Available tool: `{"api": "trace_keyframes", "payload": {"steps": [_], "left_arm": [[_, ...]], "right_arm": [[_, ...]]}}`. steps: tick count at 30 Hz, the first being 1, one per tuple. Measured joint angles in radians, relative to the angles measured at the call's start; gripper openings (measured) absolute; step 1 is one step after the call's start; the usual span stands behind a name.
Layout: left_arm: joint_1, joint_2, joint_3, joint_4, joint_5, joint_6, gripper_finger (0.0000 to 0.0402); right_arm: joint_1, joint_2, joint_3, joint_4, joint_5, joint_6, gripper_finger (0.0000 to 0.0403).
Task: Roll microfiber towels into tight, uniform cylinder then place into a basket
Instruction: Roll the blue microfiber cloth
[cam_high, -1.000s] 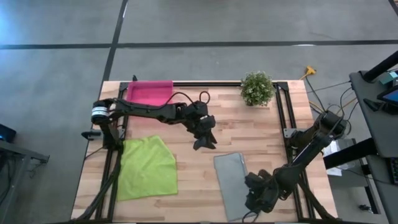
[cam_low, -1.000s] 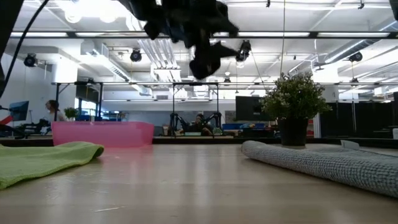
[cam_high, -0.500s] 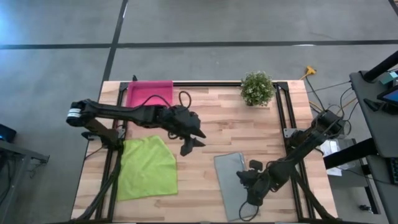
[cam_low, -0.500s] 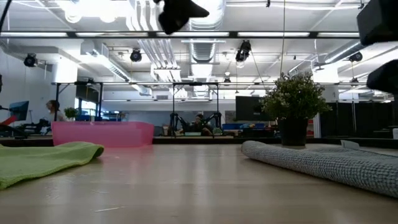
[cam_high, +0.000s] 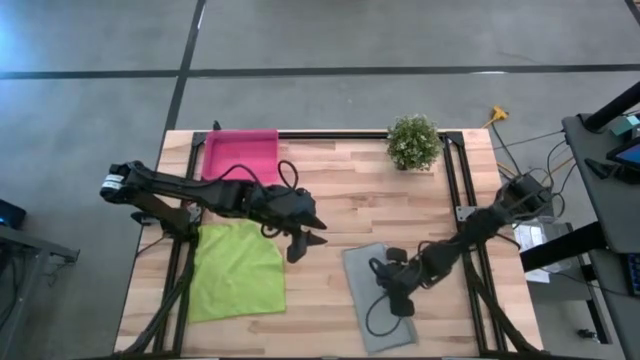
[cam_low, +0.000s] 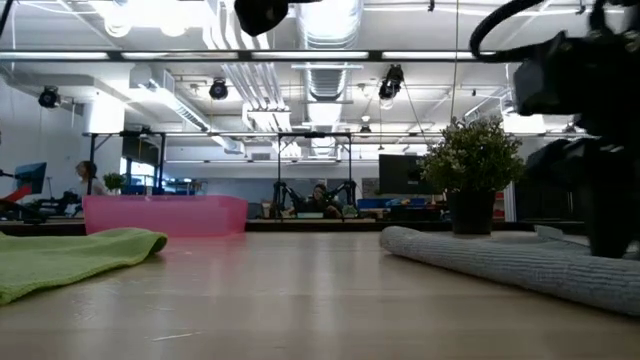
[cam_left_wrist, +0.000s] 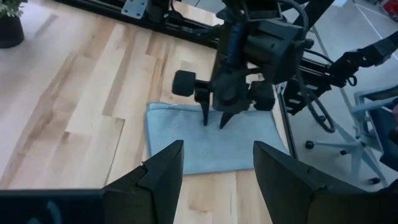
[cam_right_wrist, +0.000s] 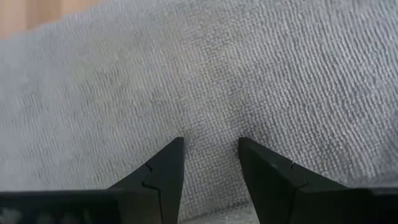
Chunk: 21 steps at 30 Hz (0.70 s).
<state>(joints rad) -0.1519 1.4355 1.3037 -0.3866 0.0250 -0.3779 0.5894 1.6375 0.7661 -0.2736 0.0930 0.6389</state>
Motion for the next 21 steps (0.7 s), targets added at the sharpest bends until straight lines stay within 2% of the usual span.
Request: {"api": "trace_keyframes", "payload": {"steps": [8, 13, 17, 21], "left_arm": [[0.001, -0.008, 0.000, -0.012, -0.006, -0.001, 0.0178], [0.001, -0.011, 0.000, -0.024, -0.008, 0.002, 0.0178], [-0.002, -0.011, 0.000, -0.027, -0.009, 0.066, 0.0178], [-0.010, -0.011, -0.001, -0.080, -0.036, 0.173, 0.0178]], "right_arm": [[-0.139, -0.001, -0.014, 0.012, -0.023, -0.019, 0.0150], [-0.265, 0.000, -0.015, 0.014, -0.016, 0.030, 0.0150], [-0.388, 0.001, -0.016, 0.034, -0.011, 0.090, 0.0150], [-0.493, -0.003, -0.011, 0.060, -0.025, 0.083, 0.0150]]}}
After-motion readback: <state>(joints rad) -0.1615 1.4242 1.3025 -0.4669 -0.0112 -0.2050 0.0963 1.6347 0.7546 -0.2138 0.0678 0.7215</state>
